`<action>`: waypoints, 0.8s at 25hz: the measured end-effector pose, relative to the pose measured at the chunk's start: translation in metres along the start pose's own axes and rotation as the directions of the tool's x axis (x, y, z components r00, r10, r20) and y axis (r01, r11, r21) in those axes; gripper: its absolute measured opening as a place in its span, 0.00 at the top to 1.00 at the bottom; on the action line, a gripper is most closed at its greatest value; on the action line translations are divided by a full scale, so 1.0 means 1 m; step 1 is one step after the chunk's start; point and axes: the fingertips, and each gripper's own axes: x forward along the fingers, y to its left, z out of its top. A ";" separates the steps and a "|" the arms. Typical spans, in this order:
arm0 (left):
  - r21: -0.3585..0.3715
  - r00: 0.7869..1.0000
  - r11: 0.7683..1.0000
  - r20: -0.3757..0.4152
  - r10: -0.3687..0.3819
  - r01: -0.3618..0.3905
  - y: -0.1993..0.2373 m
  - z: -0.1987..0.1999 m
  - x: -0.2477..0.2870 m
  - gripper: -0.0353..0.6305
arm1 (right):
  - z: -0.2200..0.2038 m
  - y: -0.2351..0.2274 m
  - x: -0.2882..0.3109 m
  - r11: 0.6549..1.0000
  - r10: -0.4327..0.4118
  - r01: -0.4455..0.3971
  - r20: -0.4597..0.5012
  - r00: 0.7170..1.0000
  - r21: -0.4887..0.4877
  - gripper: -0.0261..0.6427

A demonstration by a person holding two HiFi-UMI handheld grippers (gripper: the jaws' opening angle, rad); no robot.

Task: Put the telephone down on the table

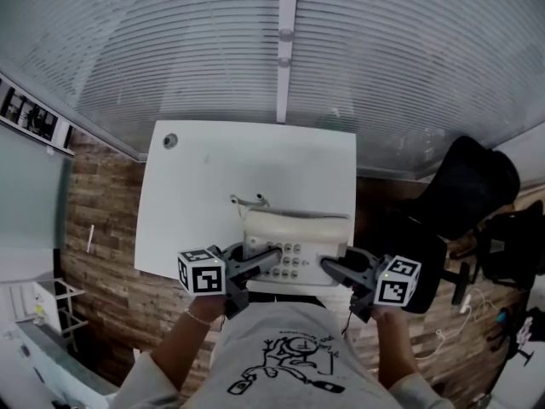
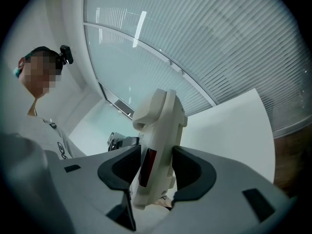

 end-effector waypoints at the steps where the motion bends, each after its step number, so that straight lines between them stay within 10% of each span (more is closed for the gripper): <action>1: -0.010 1.000 1.000 -0.004 0.000 0.000 0.003 -0.002 0.000 0.67 | -0.002 -0.002 0.001 1.000 -0.005 0.005 -0.005 1.000 0.004 0.64; 20: -0.059 0.998 0.997 -0.049 0.037 -0.040 0.072 -0.037 0.014 0.65 | -0.048 -0.063 0.019 0.994 -0.041 0.046 -0.047 0.998 0.097 0.64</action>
